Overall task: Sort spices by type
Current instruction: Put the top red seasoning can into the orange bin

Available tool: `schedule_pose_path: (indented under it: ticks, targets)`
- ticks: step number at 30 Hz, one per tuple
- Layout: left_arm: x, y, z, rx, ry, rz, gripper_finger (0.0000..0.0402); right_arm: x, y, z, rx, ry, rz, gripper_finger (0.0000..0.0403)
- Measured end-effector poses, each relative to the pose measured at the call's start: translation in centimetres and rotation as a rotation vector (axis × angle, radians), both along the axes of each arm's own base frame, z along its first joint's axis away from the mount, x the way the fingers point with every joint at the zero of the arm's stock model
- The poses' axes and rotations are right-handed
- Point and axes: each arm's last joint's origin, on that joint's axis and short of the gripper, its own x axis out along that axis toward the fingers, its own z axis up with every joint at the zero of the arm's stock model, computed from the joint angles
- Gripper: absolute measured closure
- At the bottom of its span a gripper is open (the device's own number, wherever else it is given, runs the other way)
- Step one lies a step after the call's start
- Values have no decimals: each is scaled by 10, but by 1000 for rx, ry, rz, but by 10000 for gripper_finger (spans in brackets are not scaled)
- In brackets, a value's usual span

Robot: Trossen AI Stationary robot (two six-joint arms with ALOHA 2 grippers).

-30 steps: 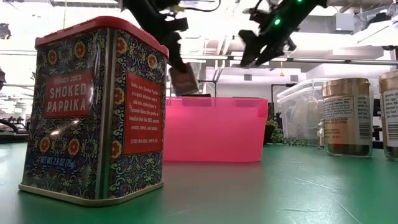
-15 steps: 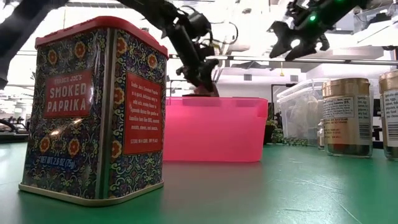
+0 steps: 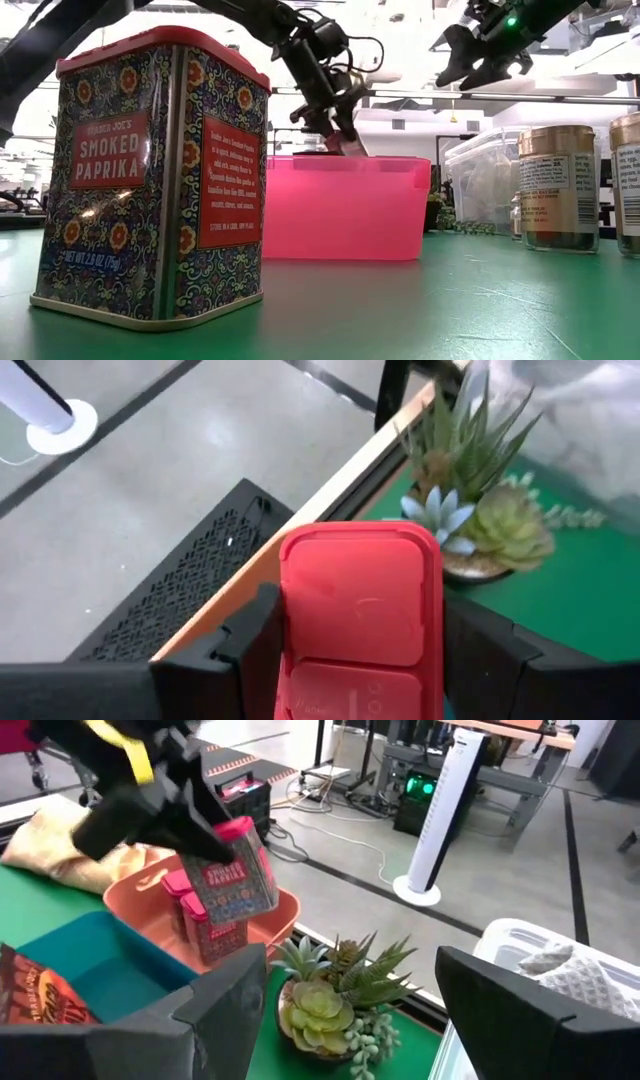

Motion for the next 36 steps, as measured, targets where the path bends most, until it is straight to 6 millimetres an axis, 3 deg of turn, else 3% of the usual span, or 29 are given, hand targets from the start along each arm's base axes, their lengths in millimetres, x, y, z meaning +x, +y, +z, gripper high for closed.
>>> schedule_pose_path:
  ticks: [11, 33, 36]
  targets:
    - [2, -2, -15, -110, -22, 95, 193, 1, 12, 1, 0, 18, 96, 88]
    - [-2, -2, -19, -171, -77, 321, 193, -2, 27, 6, -41, 42, 192, 88]
    - [2, 6, -32, -204, -89, 360, 193, -2, 27, 6, -41, 43, 193, 88]
